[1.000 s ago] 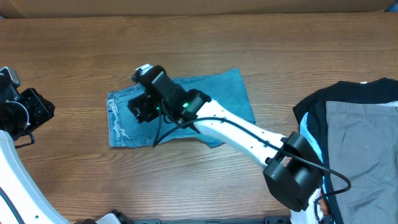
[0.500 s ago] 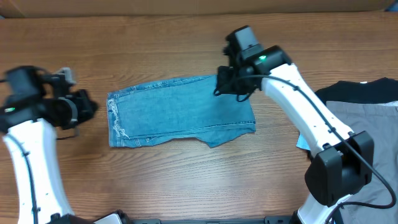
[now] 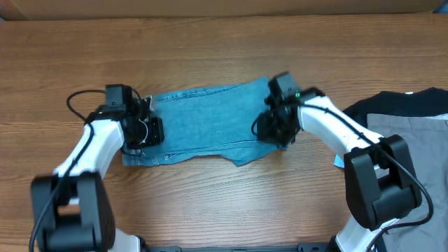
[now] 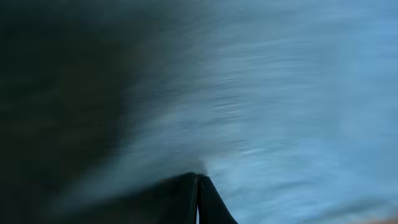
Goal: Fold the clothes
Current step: 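Grasp the folded jeans' left and right edges with both grippers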
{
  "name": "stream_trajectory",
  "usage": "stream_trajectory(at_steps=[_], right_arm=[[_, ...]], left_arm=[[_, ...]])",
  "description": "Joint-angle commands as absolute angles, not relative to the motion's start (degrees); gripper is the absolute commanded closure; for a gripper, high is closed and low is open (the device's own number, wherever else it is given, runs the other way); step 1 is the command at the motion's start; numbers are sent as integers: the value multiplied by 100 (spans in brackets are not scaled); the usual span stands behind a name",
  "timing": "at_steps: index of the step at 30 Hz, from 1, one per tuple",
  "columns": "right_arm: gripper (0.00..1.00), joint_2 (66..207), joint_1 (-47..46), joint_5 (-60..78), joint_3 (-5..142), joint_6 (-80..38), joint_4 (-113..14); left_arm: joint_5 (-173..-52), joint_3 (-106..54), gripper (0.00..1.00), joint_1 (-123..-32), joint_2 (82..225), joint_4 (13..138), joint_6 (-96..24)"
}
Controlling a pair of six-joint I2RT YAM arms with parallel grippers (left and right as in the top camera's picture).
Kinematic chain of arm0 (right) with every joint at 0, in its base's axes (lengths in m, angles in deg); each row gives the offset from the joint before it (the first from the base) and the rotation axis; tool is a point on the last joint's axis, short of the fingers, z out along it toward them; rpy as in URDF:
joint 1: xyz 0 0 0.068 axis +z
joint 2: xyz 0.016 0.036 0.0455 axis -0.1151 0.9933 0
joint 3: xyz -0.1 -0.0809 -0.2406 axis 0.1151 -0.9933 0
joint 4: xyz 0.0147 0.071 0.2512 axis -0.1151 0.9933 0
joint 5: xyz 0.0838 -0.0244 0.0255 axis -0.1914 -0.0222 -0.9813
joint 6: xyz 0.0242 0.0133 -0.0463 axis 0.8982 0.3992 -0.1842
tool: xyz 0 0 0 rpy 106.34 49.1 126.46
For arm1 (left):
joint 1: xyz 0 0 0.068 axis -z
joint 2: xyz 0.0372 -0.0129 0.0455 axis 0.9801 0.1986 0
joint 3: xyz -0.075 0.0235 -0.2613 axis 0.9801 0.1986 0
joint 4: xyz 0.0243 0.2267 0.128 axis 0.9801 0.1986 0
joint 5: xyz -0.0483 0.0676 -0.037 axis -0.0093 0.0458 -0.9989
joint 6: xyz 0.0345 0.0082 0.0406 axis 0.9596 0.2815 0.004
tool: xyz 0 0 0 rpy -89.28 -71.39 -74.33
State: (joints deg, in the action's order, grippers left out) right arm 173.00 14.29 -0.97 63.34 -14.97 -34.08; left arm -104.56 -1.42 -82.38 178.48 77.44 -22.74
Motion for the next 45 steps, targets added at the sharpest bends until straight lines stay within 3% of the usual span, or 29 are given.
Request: stream_trajectory(at_steps=[1, 5, 9, 17, 22, 27, 29, 31, 33, 39, 45], right_arm=[[80, 17254, 1209, -371, 5767, -1086, -3672], [84, 17254, 745, -567, 5643, -939, -3541], [81, 17247, 376, -561, 5757, -1049, -3191], [79, 16721, 435, -1310, 6491, -2471, -2289], [68, 16500, 1174, -1759, 6515, -2570, -2335], [46, 16773, 2105, -1415, 6325, -1560, -3093], [44, 16933, 2326, -1234, 6242, -1169, -3351], [46, 17147, 2489, -1243, 6172, -900, -3609], [59, 17352, 2562, -1238, 6128, -683, -3705], [81, 17798, 2422, -1249, 6100, -316, -3425], [81, 17558, 2030, -978, 6119, -509, -2905]], left_arm=[[-9359, -74, 96, -8365, 18388, 7734, -3061], [-9298, -76, 96, -8570, 18705, 7841, -3105], [-9342, -131, 96, -8811, 18670, 7976, -3090], [-9938, -725, 96, -9091, 18318, 8612, -2731], [-10426, -996, 92, -9040, 18075, 8647, -2663], [-10419, -994, 91, -9003, 18071, 8638, -2661], [-10419, -994, 91, -9003, 18071, 8645, -2661], [-10417, -994, 91, -9003, 18071, 8658, -2661], [-10417, -994, 90, -9003, 18071, 8660, -2659], [-10397, -994, 90, -9003, 18071, 8702, -2617], [-10413, -1036, 88, -9117, 18045, 8953, -2558]])
